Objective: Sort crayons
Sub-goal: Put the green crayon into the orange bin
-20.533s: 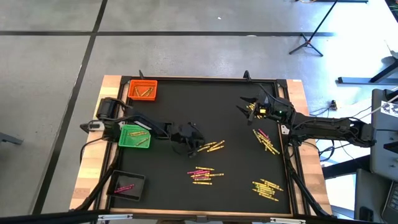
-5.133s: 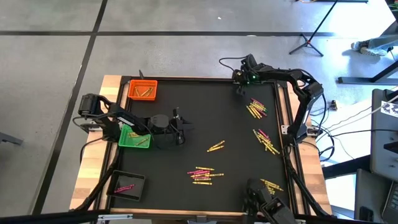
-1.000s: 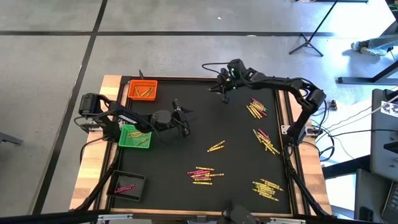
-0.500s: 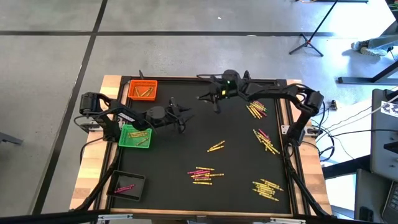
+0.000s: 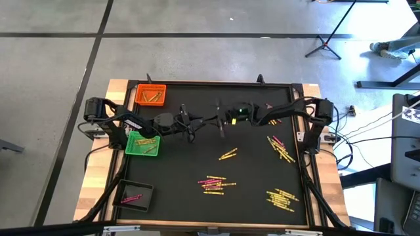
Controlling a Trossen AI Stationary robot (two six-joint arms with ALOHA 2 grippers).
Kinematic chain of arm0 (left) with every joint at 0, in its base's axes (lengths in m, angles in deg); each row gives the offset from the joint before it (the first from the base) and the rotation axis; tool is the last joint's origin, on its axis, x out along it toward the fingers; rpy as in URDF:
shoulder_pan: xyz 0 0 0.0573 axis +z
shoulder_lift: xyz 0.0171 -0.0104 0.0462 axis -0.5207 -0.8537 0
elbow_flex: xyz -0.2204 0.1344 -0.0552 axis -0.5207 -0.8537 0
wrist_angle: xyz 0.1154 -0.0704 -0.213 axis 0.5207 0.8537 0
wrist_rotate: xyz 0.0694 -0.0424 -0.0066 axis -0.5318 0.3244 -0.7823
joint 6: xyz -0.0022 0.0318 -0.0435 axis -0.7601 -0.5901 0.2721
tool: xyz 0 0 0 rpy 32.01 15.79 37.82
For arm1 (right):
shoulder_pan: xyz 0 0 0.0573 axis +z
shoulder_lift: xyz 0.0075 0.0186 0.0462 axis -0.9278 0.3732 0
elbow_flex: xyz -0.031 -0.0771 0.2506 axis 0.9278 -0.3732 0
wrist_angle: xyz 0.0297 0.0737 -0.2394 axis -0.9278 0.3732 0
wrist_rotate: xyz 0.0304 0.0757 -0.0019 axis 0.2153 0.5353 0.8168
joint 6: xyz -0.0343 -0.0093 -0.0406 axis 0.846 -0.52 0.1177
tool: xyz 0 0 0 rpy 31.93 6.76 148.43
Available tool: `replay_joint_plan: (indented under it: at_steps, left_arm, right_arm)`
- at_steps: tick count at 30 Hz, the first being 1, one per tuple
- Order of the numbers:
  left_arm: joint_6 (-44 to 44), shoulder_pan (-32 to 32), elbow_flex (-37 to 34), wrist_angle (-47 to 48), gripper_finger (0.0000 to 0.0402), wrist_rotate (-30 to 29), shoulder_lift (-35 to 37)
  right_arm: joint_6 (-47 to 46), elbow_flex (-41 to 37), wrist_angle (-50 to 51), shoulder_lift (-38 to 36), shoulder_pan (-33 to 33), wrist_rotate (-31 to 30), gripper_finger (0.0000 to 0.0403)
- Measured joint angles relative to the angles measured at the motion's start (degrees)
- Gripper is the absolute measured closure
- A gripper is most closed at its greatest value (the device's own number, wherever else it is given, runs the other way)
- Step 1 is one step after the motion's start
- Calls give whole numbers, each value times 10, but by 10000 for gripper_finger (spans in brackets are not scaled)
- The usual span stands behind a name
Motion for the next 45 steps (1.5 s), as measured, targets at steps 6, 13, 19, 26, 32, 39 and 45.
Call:
replay_joint_plan:
  at_steps: [6, 13, 19, 26, 32, 39, 45]
  left_arm:
    - [-10, -10, 0, 0, 246, 16, 0]
    - [-12, -10, 0, -12, 293, 26, 0]
    - [-25, -14, 0, -31, 376, 23, 0]
    - [-38, -30, 0, -15, 390, -27, 4]
    - [-56, -34, 0, 114, 390, -127, 80]
    - [-48, -1, 48, 478, 390, -263, 240]
    - [-13, 84, 142, 781, 390, -335, 300]
  right_arm:
    - [3, 0, -39, 25, 21, -15, 396]
    - [4, 1, -50, 25, 22, -19, 396]
    - [-2, 1, -53, 25, 29, -24, 396]
    - [-20, 1, -49, 24, 29, -22, 364]
    - [-12, 1, 53, -59, 29, -27, 279]
    - [31, 1, 257, -167, 29, -85, 238]
    - [46, 0, 338, -180, 29, -90, 235]
